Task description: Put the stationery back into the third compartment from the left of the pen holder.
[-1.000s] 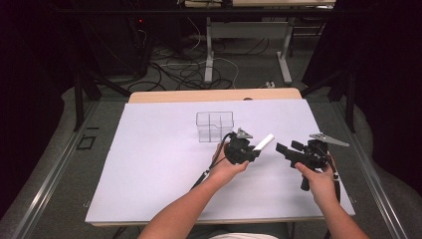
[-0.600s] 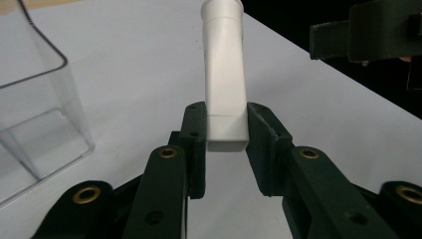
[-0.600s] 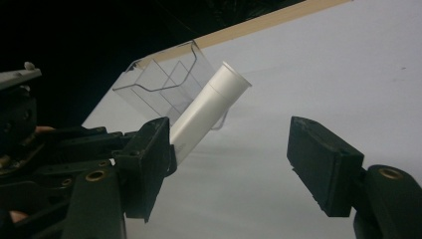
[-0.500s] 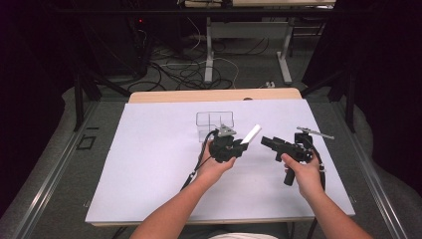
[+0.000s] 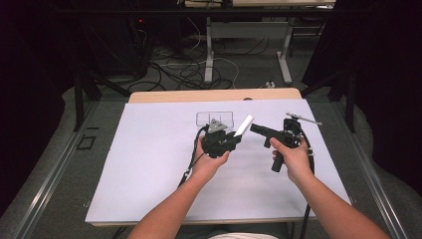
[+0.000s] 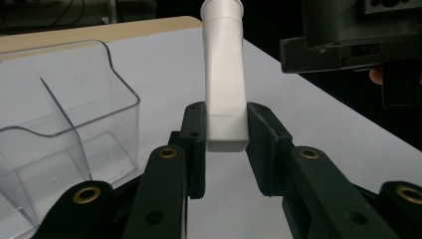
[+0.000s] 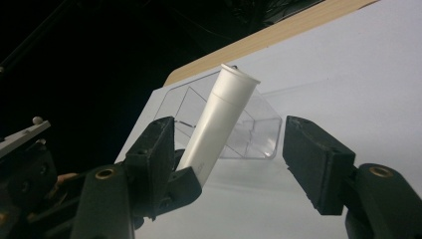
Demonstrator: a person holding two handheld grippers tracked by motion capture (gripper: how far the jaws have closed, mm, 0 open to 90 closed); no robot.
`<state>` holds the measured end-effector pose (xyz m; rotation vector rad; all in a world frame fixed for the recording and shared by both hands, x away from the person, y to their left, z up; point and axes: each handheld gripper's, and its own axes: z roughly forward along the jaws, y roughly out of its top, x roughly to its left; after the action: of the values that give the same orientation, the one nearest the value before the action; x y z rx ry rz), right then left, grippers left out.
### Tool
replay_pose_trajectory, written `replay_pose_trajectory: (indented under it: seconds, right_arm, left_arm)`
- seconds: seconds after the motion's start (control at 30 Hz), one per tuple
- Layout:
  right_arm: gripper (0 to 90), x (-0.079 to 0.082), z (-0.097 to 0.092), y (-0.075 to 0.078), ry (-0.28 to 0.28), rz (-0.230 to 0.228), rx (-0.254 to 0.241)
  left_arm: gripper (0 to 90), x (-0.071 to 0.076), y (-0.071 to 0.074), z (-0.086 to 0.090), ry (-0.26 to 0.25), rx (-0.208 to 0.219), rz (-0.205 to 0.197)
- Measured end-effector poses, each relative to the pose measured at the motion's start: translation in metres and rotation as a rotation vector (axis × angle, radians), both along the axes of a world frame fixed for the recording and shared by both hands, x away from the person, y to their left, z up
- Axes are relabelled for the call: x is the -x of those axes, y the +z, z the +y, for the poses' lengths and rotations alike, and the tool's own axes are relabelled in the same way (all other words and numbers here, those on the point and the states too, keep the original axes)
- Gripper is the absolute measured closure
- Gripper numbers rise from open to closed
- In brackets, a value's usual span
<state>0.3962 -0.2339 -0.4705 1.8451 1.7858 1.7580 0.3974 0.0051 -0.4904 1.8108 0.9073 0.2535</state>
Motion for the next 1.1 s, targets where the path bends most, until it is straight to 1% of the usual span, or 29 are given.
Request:
replay_pose_trajectory:
  seconds: [0.03, 0.07, 0.1, 0.17, 0.2, 0.23, 0.3, 0.33, 0.37, 0.4, 0.43, 0.47, 0.5, 0.53, 0.57, 0.6, 0.63, 0.67, 0.7, 0.73, 0.77, 0.8, 0.83, 0.93, 0.97, 1.03, 1.07, 1.1]
  right_arm:
    - [38.4, -0.002, 0.002, 0.001, -0.005, -0.002, -0.006]
    - [39.0, -0.004, 0.004, 0.002, -0.008, 0.008, -0.017]
    - [39.8, -0.008, 0.007, 0.001, -0.008, 0.002, -0.022]
    - [40.6, -0.011, 0.009, 0.001, -0.009, 0.017, -0.044]
    - [40.6, -0.011, 0.009, 0.001, -0.009, 0.017, -0.044]
    - [41.0, -0.013, 0.011, 0.0, -0.024, 0.019, -0.05]
    - [43.2, -0.015, 0.012, -0.001, -0.014, 0.03, -0.07]
    - [44.4, -0.016, 0.013, -0.002, -0.03, 0.037, -0.083]
    - [46.4, -0.018, 0.014, -0.003, -0.032, 0.041, -0.095]
    - [47.6, -0.019, 0.014, -0.003, -0.018, 0.055, -0.106]
    - [47.6, -0.019, 0.014, -0.003, -0.018, 0.055, -0.106]
    - [48.3, -0.02, 0.015, -0.004, -0.031, 0.047, -0.112]
    - [48.8, -0.02, 0.014, -0.004, -0.02, 0.05, -0.118]
    - [49.6, -0.021, 0.016, -0.004, -0.041, 0.06, -0.127]
    - [50.8, -0.021, 0.015, -0.005, -0.029, 0.065, -0.139]
    - [52.0, -0.022, 0.015, -0.005, -0.027, 0.074, -0.147]
    - [52.9, -0.022, 0.015, -0.005, -0.032, 0.082, -0.152]
    - [54.3, -0.023, 0.015, -0.006, -0.041, 0.081, -0.156]
    - [54.3, -0.023, 0.015, -0.006, -0.041, 0.081, -0.156]
    - [55.2, -0.024, 0.015, -0.006, -0.043, 0.083, -0.161]
    - [56.2, -0.024, 0.014, -0.006, -0.037, 0.097, -0.161]
    - [56.9, -0.024, 0.014, -0.006, -0.036, 0.095, -0.176]
    - [57.6, -0.024, 0.014, -0.006, -0.04, 0.102, -0.185]
    - [60.3, -0.025, 0.015, -0.007, -0.058, 0.109, -0.187]
    - [61.4, -0.025, 0.016, -0.007, -0.063, 0.118, -0.184]
    - [63.9, -0.025, 0.016, -0.008, -0.072, 0.125, -0.187]
    - [64.5, -0.025, 0.015, -0.01, -0.064, 0.122, -0.179]
    - [64.9, -0.026, 0.015, -0.011, -0.07, 0.112, -0.181]
  left_arm:
    - [71.2, 0.0, 0.001, 0.0, 0.002, 0.008, -0.012]
    - [71.2, 0.0, 0.002, 0.001, 0.006, 0.018, -0.015]
    - [71.2, 0.0, 0.003, 0.001, 0.003, 0.014, -0.022]
    - [71.2, 0.001, 0.004, 0.001, -0.004, 0.022, -0.025]
    - [71.2, 0.001, 0.005, 0.0, -0.007, 0.021, -0.03]
    - [71.2, 0.002, 0.005, 0.0, -0.011, 0.022, -0.033]
    - [71.2, 0.003, 0.004, -0.001, -0.013, 0.025, -0.028]
    - [71.2, 0.003, 0.004, -0.002, -0.015, 0.027, -0.026]
    - [71.2, 0.003, 0.004, -0.002, -0.018, 0.025, -0.027]
    - [71.2, 0.003, 0.004, -0.003, -0.019, 0.028, -0.023]
    - [71.2, 0.003, 0.003, -0.003, -0.021, 0.027, -0.023]
    - [71.2, 0.003, 0.003, -0.004, -0.023, 0.023, -0.024]
    - [71.2, 0.004, 0.003, -0.004, -0.024, 0.025, -0.024]
    - [71.2, 0.004, 0.003, -0.005, -0.024, 0.028, -0.023]
    - [71.2, 0.004, 0.003, -0.005, -0.026, 0.029, -0.024]
    - [71.2, 0.005, 0.003, -0.006, -0.022, 0.033, -0.029]
    - [71.2, 0.005, 0.003, -0.006, -0.031, 0.028, -0.025]
    - [71.2, 0.005, 0.003, -0.006, -0.032, 0.026, -0.032]
    - [71.2, 0.006, 0.003, -0.007, -0.034, 0.03, -0.024]
    - [71.2, 0.006, 0.003, -0.007, -0.032, 0.031, -0.035]
    - [71.2, 0.006, 0.003, -0.007, -0.036, 0.032, -0.033]
    - [71.2, 0.006, 0.003, -0.008, -0.04, 0.032, -0.033]
    - [71.2, 0.006, 0.004, -0.008, -0.041, 0.032, -0.035]
    - [71.2, 0.008, 0.003, -0.009, -0.041, 0.039, -0.034]
    - [71.2, 0.008, 0.004, -0.009, -0.046, 0.036, -0.027]
    - [71.2, 0.008, 0.003, -0.01, -0.049, 0.038, -0.03]
    - [71.2, 0.008, 0.003, -0.01, -0.049, 0.04, -0.028]
    - [71.1, 0.008, 0.003, -0.01, -0.051, 0.038, -0.027]
